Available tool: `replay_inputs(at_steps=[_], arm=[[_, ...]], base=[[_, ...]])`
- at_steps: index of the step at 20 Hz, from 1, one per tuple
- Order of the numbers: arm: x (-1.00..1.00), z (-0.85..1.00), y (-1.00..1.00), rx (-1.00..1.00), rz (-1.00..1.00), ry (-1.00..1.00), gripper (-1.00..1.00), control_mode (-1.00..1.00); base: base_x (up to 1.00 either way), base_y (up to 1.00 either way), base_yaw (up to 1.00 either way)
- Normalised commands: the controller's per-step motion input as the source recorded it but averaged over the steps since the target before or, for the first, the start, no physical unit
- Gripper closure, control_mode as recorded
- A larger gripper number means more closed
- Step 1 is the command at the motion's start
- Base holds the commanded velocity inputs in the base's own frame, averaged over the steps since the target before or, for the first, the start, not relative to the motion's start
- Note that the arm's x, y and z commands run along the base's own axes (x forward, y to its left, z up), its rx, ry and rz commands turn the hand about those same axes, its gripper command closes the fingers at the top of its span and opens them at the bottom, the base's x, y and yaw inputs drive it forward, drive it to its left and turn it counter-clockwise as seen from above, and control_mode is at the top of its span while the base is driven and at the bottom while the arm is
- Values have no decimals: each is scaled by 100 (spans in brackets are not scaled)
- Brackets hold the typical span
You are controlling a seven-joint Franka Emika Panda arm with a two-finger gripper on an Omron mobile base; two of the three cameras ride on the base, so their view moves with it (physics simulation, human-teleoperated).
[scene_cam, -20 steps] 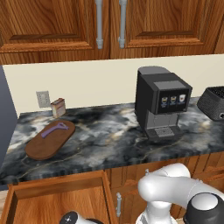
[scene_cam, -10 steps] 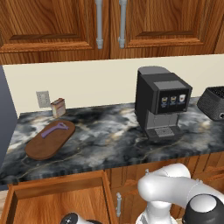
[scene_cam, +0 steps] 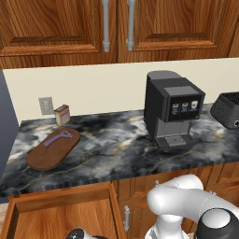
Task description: Open the drawer on the left and place the cutting tools on the cutting board.
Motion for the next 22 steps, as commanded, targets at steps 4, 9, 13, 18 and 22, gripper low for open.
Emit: replay_inputs(at_steps=[4, 9, 13, 18, 22], arm=[[0, -4, 0, 0, 0, 0, -100, -100], [0, -8, 0, 0, 0, 0, -100, -100], [0, -10, 0, 0, 0, 0, -100, -100], [0, -11, 0, 0, 0, 0, -100, -100], [0, -6, 0, 0, 0, 0, -100, -100]], base=[[0, 0, 0], [0, 0, 0], [0, 0, 0], [0, 0, 0], [0, 0, 0]])
